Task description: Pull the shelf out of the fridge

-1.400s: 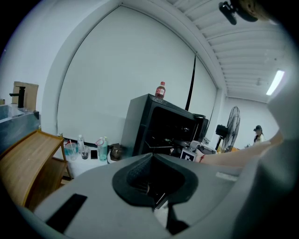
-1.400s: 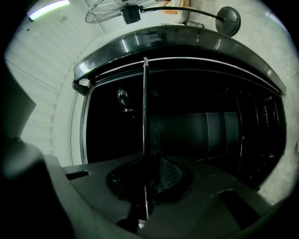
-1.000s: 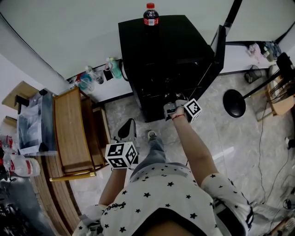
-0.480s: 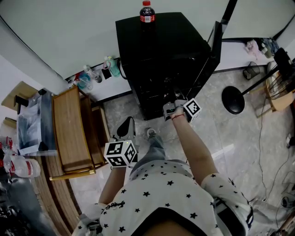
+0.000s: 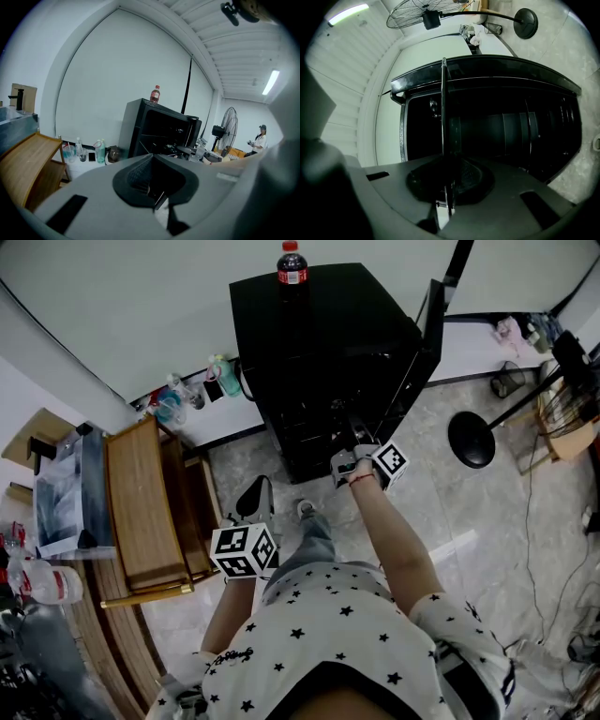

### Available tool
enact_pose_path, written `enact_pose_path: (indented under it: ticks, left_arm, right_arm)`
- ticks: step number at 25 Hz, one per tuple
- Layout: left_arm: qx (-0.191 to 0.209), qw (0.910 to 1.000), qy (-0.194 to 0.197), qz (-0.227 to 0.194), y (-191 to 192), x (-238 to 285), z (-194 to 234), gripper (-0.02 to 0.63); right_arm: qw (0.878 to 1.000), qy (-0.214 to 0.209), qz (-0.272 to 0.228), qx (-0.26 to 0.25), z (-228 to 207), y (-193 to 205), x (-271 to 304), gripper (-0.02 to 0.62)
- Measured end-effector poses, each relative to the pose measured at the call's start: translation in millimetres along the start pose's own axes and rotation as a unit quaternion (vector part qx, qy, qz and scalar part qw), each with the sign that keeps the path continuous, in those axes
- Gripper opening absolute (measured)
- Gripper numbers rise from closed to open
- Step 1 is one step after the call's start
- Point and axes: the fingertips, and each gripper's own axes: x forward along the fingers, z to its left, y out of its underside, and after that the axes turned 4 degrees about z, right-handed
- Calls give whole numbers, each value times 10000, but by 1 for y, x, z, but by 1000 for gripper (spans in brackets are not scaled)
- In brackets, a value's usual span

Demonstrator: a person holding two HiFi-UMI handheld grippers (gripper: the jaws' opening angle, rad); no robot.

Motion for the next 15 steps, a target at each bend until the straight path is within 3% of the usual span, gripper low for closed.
enact_pose_path:
  ticks: [15]
  left_arm:
    - [7, 10000, 29, -6, 2, -2, -5, 12]
  right_arm:
    - [10000, 6, 38, 19, 1, 2, -14, 11]
